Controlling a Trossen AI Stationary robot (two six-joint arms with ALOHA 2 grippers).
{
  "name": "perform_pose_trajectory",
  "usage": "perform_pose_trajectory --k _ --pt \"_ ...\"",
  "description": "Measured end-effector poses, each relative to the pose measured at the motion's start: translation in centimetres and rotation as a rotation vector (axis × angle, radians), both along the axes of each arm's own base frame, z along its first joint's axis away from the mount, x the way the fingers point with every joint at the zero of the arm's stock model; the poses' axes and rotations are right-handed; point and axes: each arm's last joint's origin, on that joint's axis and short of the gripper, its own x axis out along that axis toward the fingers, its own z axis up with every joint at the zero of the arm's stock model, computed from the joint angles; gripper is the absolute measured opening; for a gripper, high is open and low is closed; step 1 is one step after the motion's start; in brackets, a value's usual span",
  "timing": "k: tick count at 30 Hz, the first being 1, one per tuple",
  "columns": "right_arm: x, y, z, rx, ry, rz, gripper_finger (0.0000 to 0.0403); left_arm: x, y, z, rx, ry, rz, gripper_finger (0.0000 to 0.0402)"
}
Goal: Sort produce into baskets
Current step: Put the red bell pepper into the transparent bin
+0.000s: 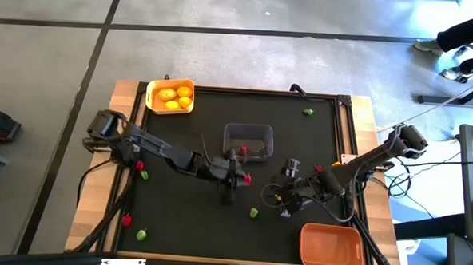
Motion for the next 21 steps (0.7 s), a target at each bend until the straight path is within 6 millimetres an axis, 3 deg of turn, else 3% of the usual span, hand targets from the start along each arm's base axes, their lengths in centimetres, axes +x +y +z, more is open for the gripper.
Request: perform_pose_trajectory --k 6,13,17,21 --pt "-2.2 -1.5 1.4 -0.072 0.046 -0.036 0.0264 -1.0 4.5 2.6 0.114 -0.007 0.185 0.0111" --pt "-3.6 -3.7 1.1 -0.143 0.2 -0.152 0.0264 -1.1 9.0 1.8 0.148 0.065 0.317 0.0111" --pt "-3.9 -4.8 -0.5 -0.154 0.252 -0.201 0.0264 -1.2 10.6 1.5 0.149 0.085 0.361 0.0111" --pt "-4.4 -5.7 -2.9 -0.134 0.286 -0.262 0.0264 -1.2 10.9 1.4 0.174 0.101 0.354 0.0113"
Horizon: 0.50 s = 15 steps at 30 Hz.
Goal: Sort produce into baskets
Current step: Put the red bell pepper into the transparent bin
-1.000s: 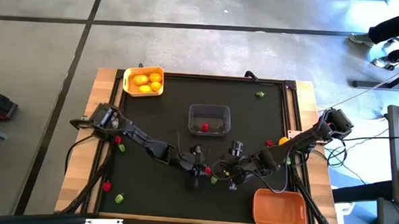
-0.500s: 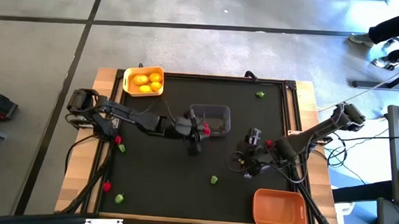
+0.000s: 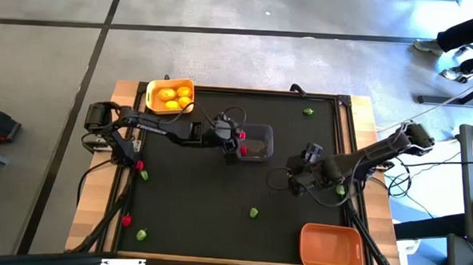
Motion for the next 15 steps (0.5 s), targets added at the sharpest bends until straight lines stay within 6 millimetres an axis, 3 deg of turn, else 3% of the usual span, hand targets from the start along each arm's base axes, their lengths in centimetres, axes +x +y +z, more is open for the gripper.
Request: perform_pose_trajectory --k 5,10,15 --pt "-0.8 -0.8 -1.7 0.002 0.066 -0.048 0.0264 0.0 0.0 0.0 0.004 0.003 0.004 0.0148" --pt "-0.8 -1.0 -1.8 -0.007 0.071 -0.048 0.0264 -0.2 0.0 -0.2 -0.005 0.025 0.009 0.02" --pt "-0.3 -0.8 -1.7 -0.002 0.015 -0.046 0.0264 -0.2 0.0 -0.2 -0.015 0.017 0.017 0.0219"
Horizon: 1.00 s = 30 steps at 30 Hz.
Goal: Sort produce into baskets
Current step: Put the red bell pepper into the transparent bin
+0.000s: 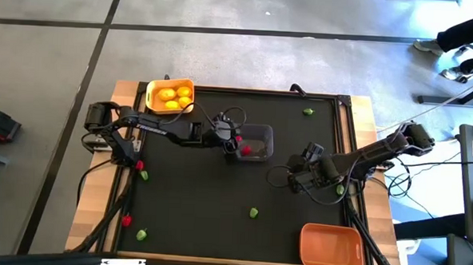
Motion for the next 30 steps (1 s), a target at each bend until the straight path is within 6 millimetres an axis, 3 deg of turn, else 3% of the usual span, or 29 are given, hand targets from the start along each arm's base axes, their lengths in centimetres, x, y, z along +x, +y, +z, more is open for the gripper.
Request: perform_pose_trajectory --k 5,11,18,27,30 --pt "0.2 0.1 0.1 0.007 0.009 0.043 0.0264 0.0 -0.1 0.0 -0.006 -0.001 0.002 0.0217" --pt "-1.5 -0.4 0.8 0.025 0.2 0.016 0.0264 -0.1 -0.6 -0.1 -0.016 0.013 -0.005 0.0212" --pt "-3.1 -1.7 1.1 0.209 0.305 -0.04 0.0264 0.0 -1.2 -0.1 -0.026 0.005 -0.015 0.0212" --pt "-5.6 -4.1 -1.1 0.31 0.405 -0.139 0.0264 0.0 -1.8 -0.1 -0.013 0.014 -0.043 0.0212" --pt "-5.2 -4.5 -1.6 0.329 0.34 -0.133 0.0256 0.0 -1.8 -0.1 -0.014 0.013 -0.043 0.0212"
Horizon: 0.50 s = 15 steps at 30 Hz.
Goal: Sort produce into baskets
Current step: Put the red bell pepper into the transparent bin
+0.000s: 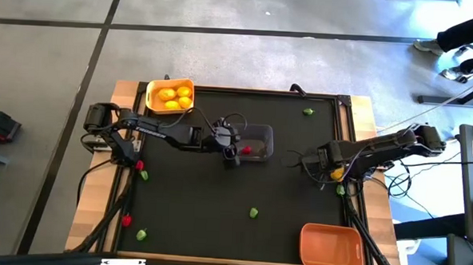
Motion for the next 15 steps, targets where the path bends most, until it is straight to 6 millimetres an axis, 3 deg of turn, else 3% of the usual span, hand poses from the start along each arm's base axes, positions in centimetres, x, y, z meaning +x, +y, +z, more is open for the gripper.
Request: perform_pose_trajectory --k 15 --pt "-0.9 -2.3 -3.0 0.009 0.029 -0.113 0.0186 0.0 0.0 0.0 -0.014 -0.008 0.01 0.0212"
